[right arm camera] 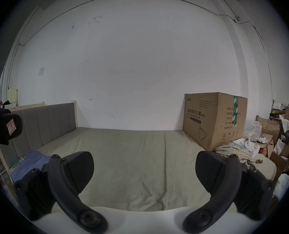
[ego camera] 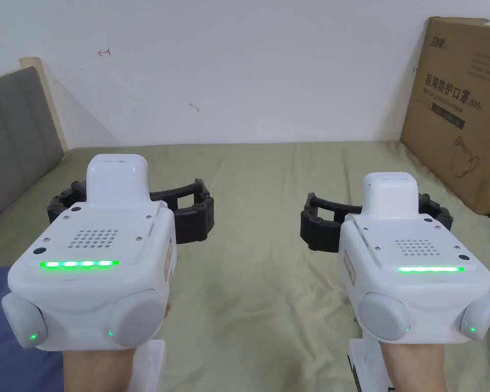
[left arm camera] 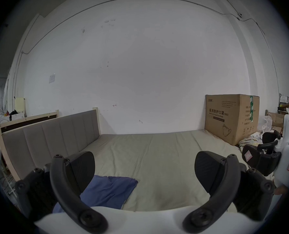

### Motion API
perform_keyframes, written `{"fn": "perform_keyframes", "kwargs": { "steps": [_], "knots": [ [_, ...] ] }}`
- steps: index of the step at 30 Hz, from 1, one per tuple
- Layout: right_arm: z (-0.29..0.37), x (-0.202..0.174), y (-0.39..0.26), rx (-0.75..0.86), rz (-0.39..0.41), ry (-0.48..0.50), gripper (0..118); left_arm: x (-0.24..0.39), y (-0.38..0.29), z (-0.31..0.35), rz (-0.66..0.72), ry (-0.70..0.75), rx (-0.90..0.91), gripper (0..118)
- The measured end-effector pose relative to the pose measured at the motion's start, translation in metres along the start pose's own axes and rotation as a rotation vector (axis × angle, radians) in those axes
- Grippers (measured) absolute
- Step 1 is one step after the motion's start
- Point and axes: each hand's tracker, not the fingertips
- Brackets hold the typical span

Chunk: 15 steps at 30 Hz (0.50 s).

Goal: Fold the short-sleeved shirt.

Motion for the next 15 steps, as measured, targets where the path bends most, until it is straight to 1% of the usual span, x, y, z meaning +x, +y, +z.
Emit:
{"fn": "perform_keyframes", "kwargs": {
  "steps": [4, 9, 15],
  "knots": [
    [-0.0011, -0.0003, 0.0004, 0.001, 0.008, -0.009, 118, -0.0005, 0.0001, -0.0013, 0.0, 0.002, -0.007, 117],
    [-0.0009, 0.0006, 0.0001, 0.002, -0.009, -0.02, 118, 0.0002, -0.0012, -0.0018, -0.001, 0.009, -0.008, 117],
    [-0.0018, 0.0009, 0.0008, -0.008, -0.009, -0.016, 118, 0.0005, -0.0006, -0.0031, -0.007, 0.005, -0.018, 117]
  ]
}}
